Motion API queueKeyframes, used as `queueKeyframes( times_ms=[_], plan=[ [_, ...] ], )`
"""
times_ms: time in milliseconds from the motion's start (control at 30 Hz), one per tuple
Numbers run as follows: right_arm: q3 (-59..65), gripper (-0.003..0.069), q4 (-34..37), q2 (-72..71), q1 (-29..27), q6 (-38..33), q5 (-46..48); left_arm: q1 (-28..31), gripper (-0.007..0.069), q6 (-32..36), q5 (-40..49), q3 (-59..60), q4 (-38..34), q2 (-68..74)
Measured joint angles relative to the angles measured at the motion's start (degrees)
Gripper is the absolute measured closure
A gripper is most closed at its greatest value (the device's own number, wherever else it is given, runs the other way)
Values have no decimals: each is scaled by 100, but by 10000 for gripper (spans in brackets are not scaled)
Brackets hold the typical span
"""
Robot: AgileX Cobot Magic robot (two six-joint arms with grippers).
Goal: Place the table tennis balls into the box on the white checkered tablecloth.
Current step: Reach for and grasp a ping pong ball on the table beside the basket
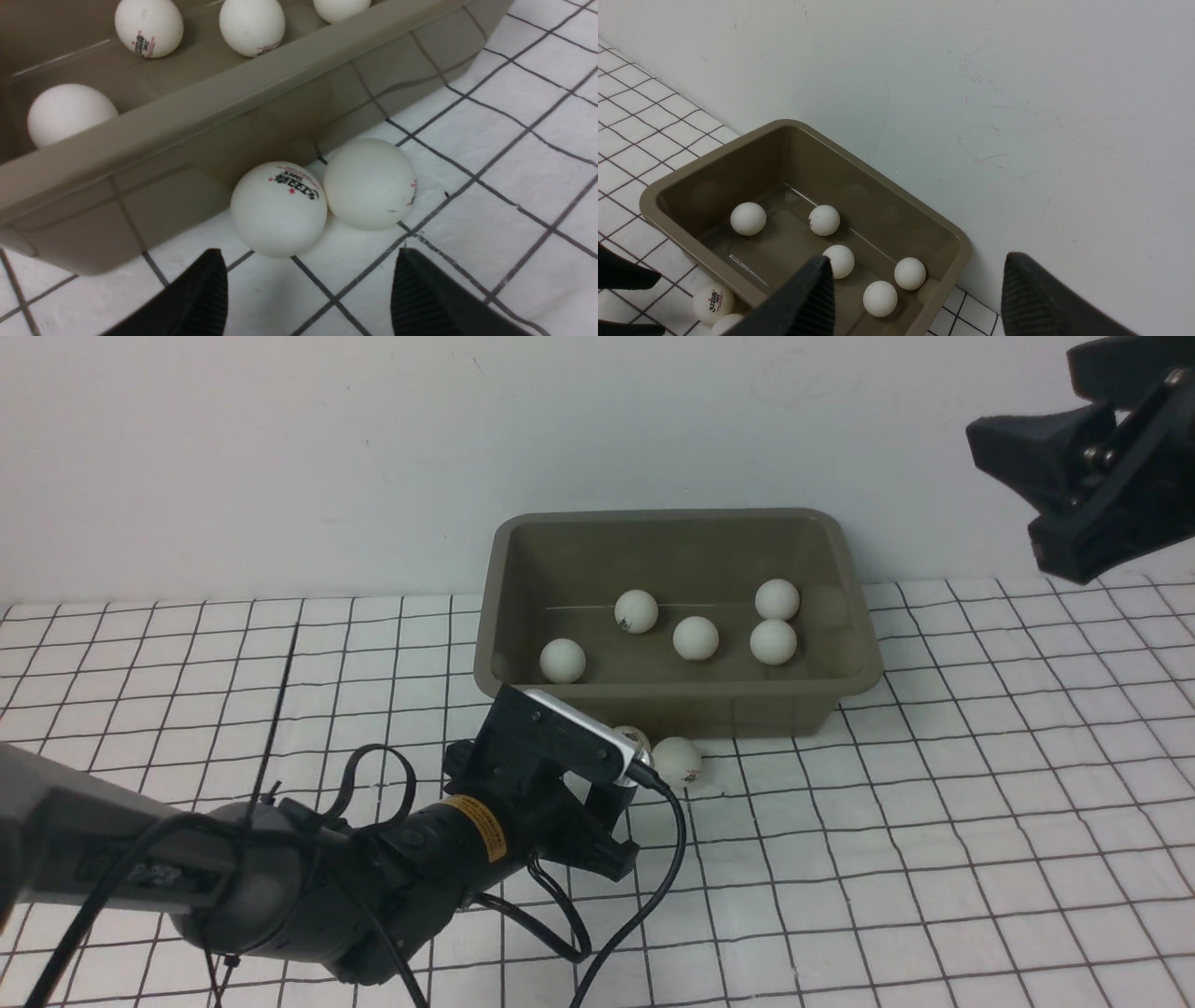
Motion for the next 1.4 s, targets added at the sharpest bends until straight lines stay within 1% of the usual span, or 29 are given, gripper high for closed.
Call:
queueKeyframes(
  times_ms=[367, 500, 933, 1133, 1300, 1400],
  plan=[
    [0, 216, 0, 0, 0, -18, 0, 0, 195, -75, 96, -465, -386, 407],
    [0, 216, 0, 0, 0, -18, 1, 0, 195, -427, 101, -579, -414, 494],
    [0, 216, 0, 0, 0, -18, 1, 0, 195, -518, -38, -596, -428, 536],
    [0, 216, 0, 0, 0, -18, 1, 0, 195, -551, -96, -615, -317, 536],
    [0, 216, 0, 0, 0, -18, 1, 0, 195, -570, -4, -847, -265, 536],
    [0, 216, 5, 0, 0, -18, 1, 0, 195, -572, 230, -968, -254, 536]
  ],
)
